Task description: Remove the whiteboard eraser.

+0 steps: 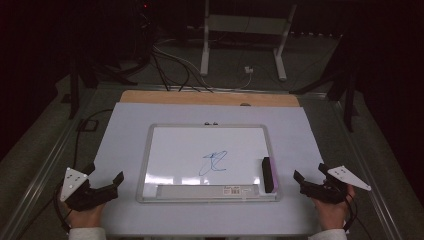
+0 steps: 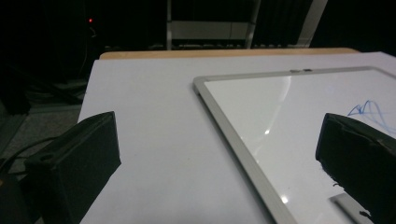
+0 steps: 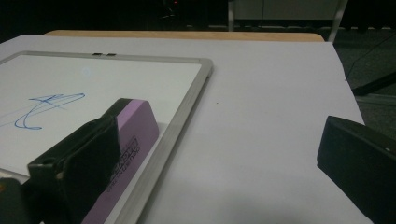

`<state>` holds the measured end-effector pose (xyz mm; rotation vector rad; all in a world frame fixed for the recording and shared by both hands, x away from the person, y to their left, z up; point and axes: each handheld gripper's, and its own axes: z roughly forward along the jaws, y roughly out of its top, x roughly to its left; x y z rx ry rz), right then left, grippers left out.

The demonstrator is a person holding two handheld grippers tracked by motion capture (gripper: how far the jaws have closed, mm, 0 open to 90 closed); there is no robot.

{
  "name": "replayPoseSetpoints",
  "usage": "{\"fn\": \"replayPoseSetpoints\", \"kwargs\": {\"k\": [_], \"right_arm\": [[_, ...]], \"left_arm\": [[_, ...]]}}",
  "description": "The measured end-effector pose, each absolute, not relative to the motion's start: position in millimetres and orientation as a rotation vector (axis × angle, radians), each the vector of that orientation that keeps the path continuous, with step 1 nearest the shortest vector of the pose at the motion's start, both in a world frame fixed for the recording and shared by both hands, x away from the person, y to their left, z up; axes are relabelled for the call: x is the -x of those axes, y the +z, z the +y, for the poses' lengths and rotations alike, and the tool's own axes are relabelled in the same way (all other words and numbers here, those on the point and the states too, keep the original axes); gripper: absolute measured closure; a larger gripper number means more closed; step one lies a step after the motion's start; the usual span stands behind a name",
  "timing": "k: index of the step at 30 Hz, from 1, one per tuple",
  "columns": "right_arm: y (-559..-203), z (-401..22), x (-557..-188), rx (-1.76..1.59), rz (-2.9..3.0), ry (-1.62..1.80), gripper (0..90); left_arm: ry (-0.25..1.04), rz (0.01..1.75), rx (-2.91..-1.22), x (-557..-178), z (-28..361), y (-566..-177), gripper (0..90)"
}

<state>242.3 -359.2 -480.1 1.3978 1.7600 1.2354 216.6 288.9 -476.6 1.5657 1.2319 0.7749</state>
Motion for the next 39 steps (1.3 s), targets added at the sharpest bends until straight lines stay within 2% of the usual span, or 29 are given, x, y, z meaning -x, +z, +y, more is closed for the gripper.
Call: {"fn": "replayPoseSetpoints", "kwargs": {"k": [19, 39], "right_arm": [[-461, -354, -244, -1.430, 1.778, 1.290, 0.0], [-462, -313, -264, -1.446, 1.954, 1.268, 0.0]], "left_arm": [[0.796, 1.246, -1.587, -217, 286, -479, 0.8], [0.797, 1.254, -1.621, -219, 282, -484, 0.8]]}}
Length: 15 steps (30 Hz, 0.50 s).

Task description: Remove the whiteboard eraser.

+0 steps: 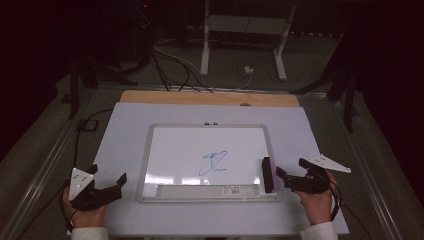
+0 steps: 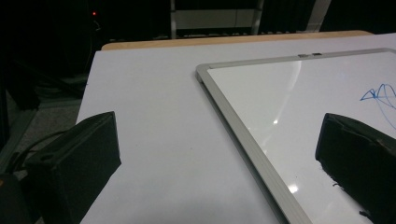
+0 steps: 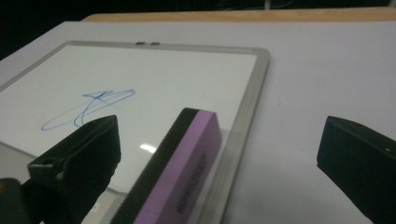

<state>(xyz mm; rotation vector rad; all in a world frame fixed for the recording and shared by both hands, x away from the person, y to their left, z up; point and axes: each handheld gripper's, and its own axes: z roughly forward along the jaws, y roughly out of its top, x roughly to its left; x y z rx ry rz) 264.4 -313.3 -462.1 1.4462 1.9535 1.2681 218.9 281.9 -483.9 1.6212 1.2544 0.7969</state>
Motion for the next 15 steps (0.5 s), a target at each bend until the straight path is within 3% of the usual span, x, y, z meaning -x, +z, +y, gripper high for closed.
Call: {"fn": "replayPoseSetpoints", "kwargs": {"k": [15], "right_arm": [[-476, -290, -268, -1.468, 2.075, 1.189, 2.3]], "left_arm": [[0.795, 1.254, -1.644, -220, 281, -486, 0.8]]}}
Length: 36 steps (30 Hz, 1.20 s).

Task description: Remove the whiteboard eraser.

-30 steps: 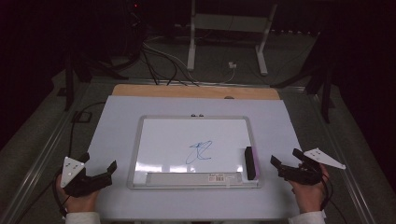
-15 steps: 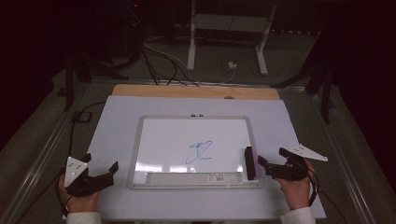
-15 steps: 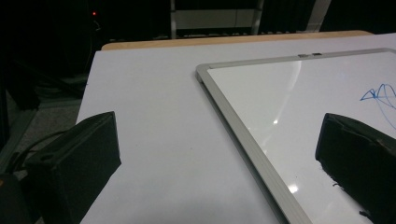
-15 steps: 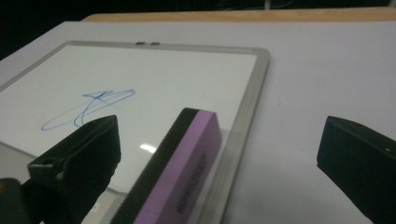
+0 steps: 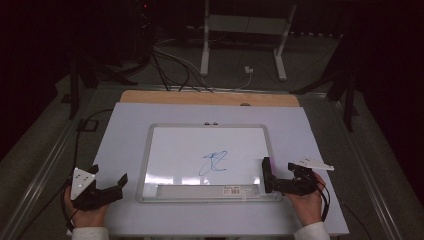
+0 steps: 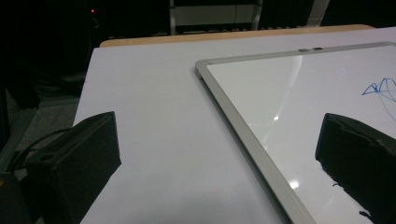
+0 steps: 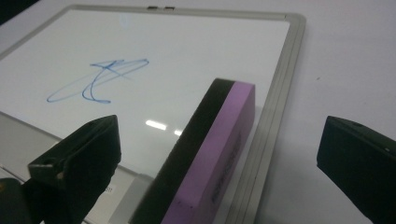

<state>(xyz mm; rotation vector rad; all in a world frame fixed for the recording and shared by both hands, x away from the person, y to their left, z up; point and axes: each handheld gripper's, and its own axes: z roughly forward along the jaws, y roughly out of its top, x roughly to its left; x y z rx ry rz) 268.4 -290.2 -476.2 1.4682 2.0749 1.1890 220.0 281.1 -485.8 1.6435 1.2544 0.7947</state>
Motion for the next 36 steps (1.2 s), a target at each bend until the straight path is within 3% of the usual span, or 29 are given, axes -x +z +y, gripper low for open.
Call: {"fn": "replayPoseSetpoints", "kwargs": {"k": [5, 7, 22, 31, 36], "right_arm": [[-479, -287, -269, -1.479, 2.097, 1.179, 6.4], [-480, -283, -269, -1.476, 2.103, 1.137, 14.3], [-489, -265, -273, -1.488, 2.157, 0.979, 42.0], [-487, -265, -273, -1.522, 2.159, 0.964, 48.2], [-485, -265, -273, -1.541, 2.140, 0.929, 58.0]], "left_arm": [[0.796, 1.251, -1.653, -220, 280, -486, 0.9], [0.796, 1.251, -1.655, -220, 280, -487, 1.0], [0.796, 1.249, -1.656, -220, 280, -487, 1.1], [0.796, 1.247, -1.664, -221, 279, -487, 1.1], [0.794, 1.246, -1.667, -221, 278, -488, 1.1]]}}
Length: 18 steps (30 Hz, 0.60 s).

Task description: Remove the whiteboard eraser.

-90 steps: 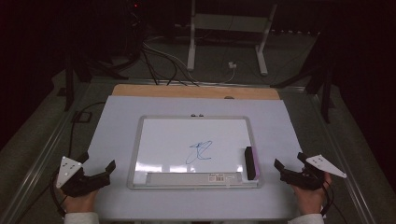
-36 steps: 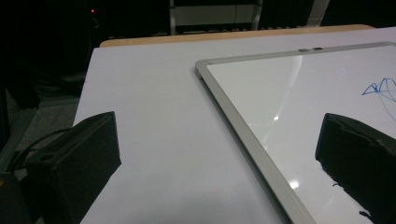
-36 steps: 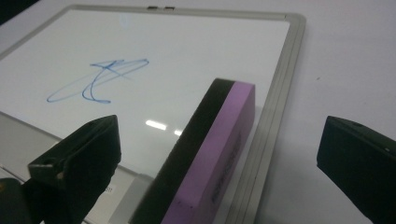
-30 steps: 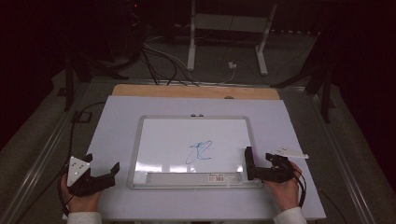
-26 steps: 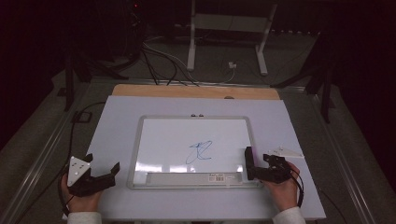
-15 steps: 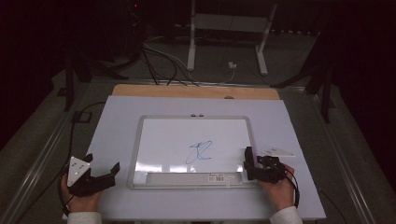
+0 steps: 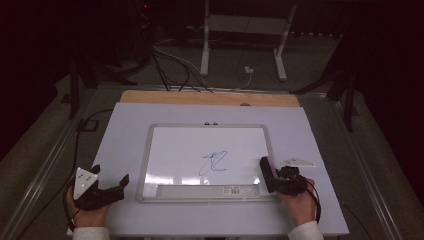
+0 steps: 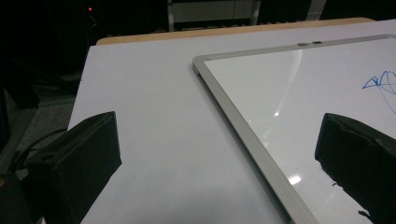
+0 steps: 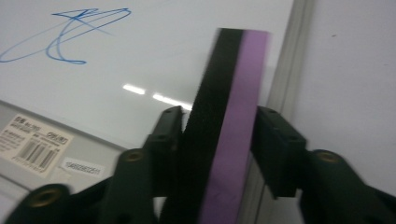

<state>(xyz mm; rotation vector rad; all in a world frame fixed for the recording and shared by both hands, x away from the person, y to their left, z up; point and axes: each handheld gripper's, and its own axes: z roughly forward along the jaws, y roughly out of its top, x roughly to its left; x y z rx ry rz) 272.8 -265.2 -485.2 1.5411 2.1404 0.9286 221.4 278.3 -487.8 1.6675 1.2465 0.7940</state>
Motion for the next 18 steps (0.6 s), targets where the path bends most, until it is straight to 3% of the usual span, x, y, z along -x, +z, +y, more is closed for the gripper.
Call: {"fn": "replayPoseSetpoints", "kwargs": {"k": [3, 18], "right_arm": [[-484, -266, -272, -1.555, 2.127, 0.937, 62.7], [-459, -264, -274, -1.478, 2.076, 0.989, 63.4]], "left_arm": [[0.795, 1.246, -1.670, -222, 278, -488, 1.1], [0.800, 1.246, -1.666, -221, 278, -487, 1.2]]}}
